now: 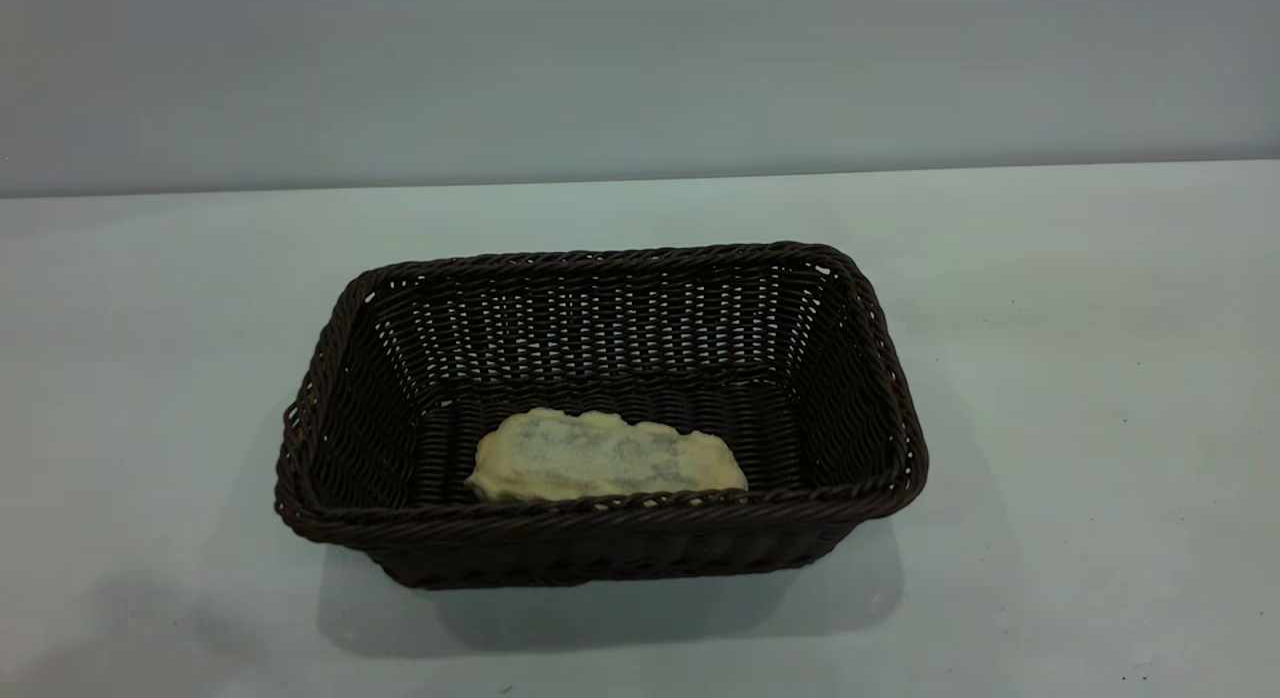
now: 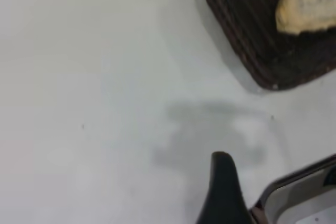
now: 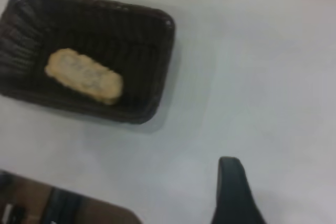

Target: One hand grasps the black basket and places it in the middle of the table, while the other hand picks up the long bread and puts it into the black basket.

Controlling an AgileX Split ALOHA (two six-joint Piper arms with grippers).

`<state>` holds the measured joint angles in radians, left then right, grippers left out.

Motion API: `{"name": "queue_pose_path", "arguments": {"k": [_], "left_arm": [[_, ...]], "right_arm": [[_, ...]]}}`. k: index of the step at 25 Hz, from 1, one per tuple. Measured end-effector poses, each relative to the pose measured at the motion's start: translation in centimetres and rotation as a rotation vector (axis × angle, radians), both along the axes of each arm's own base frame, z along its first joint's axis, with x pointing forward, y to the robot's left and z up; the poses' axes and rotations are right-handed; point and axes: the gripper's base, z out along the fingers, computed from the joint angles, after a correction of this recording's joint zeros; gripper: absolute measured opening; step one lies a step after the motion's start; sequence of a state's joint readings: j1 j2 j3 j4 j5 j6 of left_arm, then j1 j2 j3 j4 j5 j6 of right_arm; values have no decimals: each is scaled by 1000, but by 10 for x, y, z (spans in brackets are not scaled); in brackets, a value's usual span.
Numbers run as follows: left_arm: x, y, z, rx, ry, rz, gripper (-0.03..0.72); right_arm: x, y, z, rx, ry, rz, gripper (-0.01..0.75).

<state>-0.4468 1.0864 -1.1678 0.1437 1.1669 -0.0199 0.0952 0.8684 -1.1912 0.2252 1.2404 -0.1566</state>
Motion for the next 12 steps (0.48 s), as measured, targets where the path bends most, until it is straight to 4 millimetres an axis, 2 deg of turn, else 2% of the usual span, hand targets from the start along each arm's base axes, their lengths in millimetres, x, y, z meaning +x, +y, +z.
{"name": "queue_pose_path", "arguments": {"k": [6, 12], "left_arm": [[-68, 33, -5, -65, -115, 21, 580], [-123, 59, -28, -129, -225, 34, 580]], "right_arm": [[-40, -4, -27, -6, -16, 12, 497], [-67, -4, -66, -16, 7, 55, 497]]}}
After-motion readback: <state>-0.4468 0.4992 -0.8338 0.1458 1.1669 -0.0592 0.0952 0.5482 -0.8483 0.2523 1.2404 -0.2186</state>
